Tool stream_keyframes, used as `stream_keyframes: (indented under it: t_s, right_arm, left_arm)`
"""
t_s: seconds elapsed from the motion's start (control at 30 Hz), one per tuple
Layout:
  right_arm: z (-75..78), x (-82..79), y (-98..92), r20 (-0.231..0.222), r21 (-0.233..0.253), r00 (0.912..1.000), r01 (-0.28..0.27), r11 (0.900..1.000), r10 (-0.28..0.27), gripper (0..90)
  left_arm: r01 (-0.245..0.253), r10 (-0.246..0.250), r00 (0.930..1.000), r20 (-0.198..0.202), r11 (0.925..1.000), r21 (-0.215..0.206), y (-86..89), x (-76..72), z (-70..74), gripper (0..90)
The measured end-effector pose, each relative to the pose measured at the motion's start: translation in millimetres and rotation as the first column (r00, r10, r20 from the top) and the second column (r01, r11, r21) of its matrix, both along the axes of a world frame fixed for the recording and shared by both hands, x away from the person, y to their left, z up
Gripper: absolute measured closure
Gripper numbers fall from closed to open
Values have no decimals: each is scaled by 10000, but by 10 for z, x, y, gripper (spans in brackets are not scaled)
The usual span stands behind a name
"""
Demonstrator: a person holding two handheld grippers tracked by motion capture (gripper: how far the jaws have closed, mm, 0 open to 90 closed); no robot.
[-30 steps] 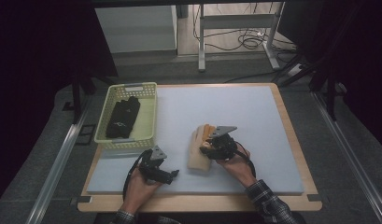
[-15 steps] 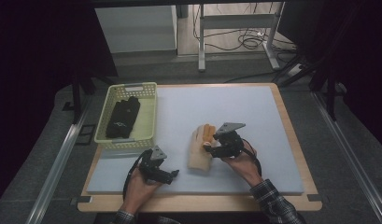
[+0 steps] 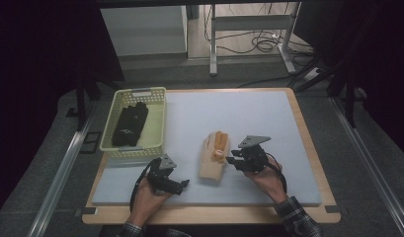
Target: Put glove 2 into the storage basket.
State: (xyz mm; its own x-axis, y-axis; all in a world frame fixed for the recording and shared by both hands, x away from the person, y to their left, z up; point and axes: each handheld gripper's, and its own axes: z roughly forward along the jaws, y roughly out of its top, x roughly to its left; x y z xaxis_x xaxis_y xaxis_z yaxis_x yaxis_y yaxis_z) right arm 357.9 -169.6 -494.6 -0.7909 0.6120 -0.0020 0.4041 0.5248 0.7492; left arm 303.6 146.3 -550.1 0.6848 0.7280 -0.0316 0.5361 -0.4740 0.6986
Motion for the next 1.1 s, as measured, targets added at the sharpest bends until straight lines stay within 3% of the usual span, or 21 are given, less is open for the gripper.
stream_keyframes:
  t_s: [0.23, 0.33, 0.63, 1.1]
  right_arm:
    - [-103, -98, -83, -256, 99, 9990, -375, 9992, 378, 880]
    - [-169, -155, -91, -522, 112, 9971, -554, 9984, 559, 884]
    - [-309, -267, 4, -694, -146, 9919, -1073, 9941, 1060, 884]
    - [-363, -283, 222, -692, -92, 9860, -1529, 9882, 1519, 884]
  left_arm:
    - [5, -5, 10000, 1, 10000, 0, 1, 1, 0, 22]
    - [4, -4, 10000, 3, 10000, -2, 0, 1, 0, 22]
    - [6, -6, 10000, 5, 10000, -2, 0, 0, 0, 23]
    - [5, -5, 10000, 6, 10000, -2, 0, 0, 0, 23]
